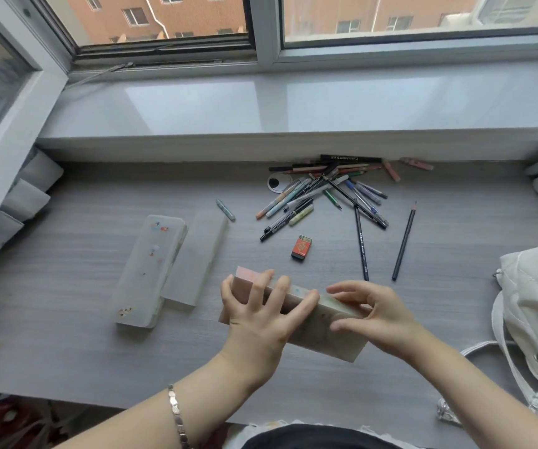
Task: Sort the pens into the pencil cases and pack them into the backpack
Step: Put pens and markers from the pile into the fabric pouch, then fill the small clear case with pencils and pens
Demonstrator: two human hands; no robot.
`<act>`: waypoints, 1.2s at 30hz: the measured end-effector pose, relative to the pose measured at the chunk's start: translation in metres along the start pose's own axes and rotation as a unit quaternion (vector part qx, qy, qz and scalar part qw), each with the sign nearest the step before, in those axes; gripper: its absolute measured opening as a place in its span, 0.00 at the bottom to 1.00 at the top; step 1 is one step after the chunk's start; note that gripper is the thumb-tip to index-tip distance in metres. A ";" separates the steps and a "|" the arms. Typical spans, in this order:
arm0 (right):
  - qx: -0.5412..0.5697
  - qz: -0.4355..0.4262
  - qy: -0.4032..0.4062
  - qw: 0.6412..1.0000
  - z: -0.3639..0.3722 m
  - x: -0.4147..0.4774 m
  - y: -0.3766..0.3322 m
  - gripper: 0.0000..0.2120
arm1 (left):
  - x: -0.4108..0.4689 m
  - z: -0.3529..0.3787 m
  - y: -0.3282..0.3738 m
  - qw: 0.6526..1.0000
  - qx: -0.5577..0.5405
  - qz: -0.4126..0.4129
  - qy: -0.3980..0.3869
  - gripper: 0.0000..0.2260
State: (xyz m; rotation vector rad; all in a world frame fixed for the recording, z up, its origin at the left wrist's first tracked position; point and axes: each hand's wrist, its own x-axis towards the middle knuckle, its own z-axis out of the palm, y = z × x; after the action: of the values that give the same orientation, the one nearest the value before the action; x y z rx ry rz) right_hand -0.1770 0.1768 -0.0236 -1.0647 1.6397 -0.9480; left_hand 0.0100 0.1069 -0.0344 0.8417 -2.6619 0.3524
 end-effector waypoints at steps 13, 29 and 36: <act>-0.191 -0.133 0.124 0.965 0.006 0.051 -0.027 0.10 | -0.006 -0.003 -0.041 0.854 -0.124 -0.375 -0.339 0.33; -0.199 0.014 -0.006 0.980 0.022 0.044 -0.006 0.08 | 0.032 0.038 -0.126 0.841 -0.037 -0.396 -0.367 0.21; -0.180 0.043 -0.020 0.983 0.022 0.031 0.005 0.08 | 0.032 0.047 -0.131 0.830 -0.039 -0.434 -0.349 0.24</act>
State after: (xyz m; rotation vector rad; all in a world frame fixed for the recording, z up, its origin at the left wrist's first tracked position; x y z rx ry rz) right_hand -0.1632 0.1468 -0.0432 -1.2311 1.8511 -0.5821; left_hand 0.0518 -0.0289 -0.0479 2.3483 -2.4206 -0.3673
